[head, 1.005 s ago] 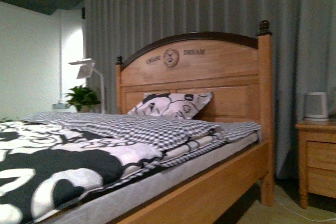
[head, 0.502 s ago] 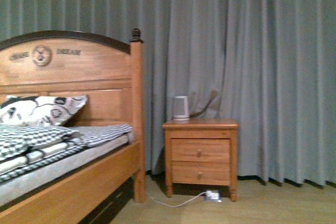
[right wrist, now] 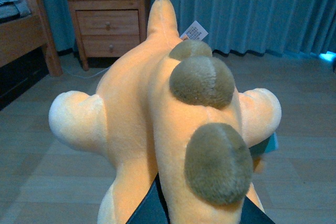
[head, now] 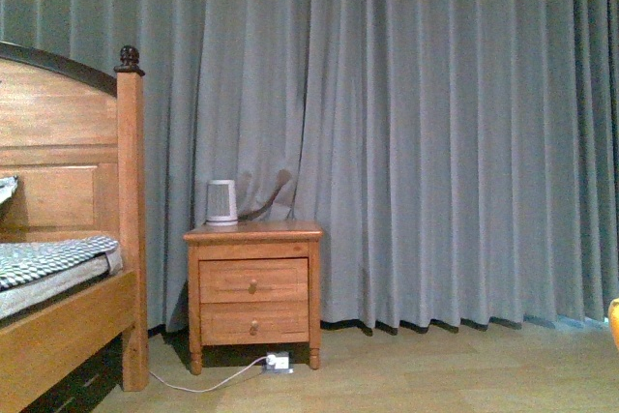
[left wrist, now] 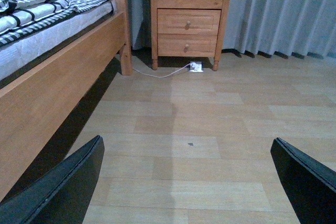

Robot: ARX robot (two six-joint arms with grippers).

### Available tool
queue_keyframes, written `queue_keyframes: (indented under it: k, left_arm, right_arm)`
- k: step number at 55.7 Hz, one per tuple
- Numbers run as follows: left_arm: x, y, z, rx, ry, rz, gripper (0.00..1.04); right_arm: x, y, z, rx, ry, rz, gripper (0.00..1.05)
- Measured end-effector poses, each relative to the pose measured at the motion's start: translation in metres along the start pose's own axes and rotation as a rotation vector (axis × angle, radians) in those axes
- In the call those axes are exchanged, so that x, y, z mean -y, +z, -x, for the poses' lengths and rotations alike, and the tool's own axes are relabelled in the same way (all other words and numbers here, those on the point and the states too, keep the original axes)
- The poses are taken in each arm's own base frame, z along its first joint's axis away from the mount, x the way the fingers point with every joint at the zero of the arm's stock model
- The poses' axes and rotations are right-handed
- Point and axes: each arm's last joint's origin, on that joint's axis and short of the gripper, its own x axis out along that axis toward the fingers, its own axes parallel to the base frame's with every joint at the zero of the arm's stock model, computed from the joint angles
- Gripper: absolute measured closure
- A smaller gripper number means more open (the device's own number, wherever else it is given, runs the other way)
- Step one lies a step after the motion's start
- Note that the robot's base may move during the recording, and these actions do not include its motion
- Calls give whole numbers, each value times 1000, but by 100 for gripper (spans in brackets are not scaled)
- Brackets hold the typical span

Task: Put away toys

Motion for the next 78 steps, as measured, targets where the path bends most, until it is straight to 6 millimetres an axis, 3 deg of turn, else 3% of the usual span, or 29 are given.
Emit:
queue_keyframes:
  k: [78]
  left_arm:
    - [0,0,0,0,0,0,6]
  right_arm:
    - [0,0,0,0,-7,0,98]
